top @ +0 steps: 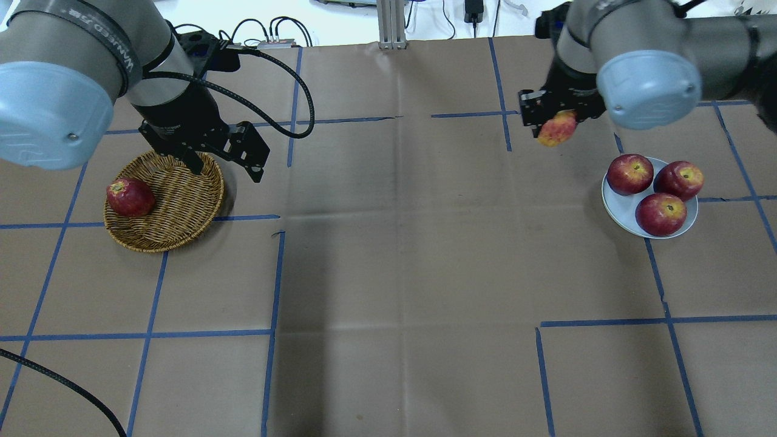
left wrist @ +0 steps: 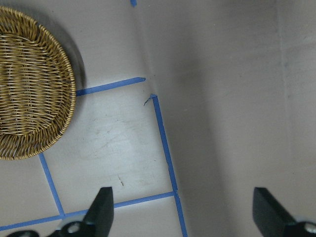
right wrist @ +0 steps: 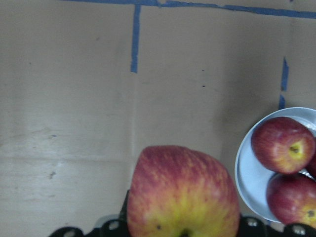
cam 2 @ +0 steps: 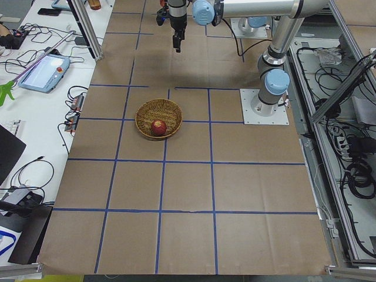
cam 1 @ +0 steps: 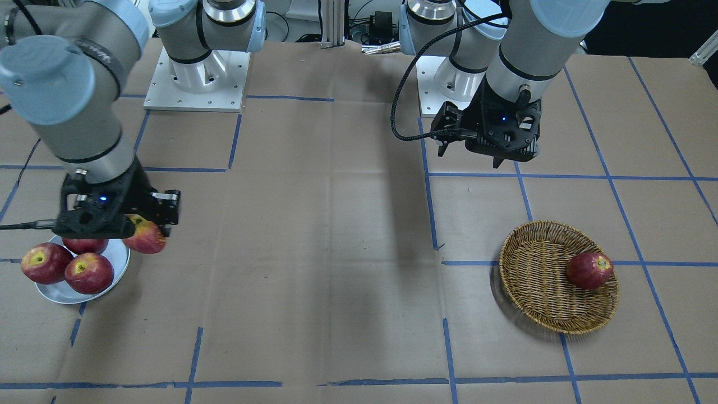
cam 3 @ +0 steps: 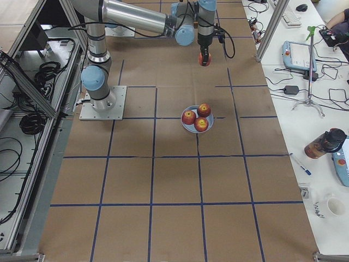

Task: Transfer apple from basket to plate
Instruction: 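Carry the apple with the right gripper over the white plate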

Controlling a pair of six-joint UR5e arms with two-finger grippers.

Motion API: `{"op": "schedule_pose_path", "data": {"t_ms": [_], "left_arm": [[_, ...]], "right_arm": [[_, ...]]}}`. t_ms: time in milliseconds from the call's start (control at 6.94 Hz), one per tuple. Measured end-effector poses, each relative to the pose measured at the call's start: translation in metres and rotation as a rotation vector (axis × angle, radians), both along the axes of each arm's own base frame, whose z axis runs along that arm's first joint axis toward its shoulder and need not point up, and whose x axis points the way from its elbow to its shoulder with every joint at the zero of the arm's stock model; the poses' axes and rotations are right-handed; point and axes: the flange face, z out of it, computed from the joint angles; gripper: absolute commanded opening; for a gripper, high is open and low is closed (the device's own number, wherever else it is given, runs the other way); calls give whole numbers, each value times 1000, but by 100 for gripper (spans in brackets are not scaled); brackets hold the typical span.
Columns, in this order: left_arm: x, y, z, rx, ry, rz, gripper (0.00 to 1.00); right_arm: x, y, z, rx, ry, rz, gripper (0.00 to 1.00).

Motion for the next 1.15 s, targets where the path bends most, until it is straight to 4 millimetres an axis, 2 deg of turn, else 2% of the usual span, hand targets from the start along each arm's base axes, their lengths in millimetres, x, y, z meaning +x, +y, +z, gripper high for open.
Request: {"op": "schedule_pose_path", "data": {"t_ms": [288,432,577,865,1153], "left_arm": [[0,1,-2,3,0,0,99],[0,1,-3,5,1,0,99],[0,2,-4,7,1,0,99],[-1,2,-5,10,1,0,99],[-1,2,-6,12,1,4,99]], "right_arm": [[-93,9,-10,27,5,42,48],[-131,14,-23,34,-5,50,48],[-157,18,-40,23,-13,60,48],[-178,19,-81,-9,-9,86,48],[-200,21,-103,-20,-32,78,48]]}}
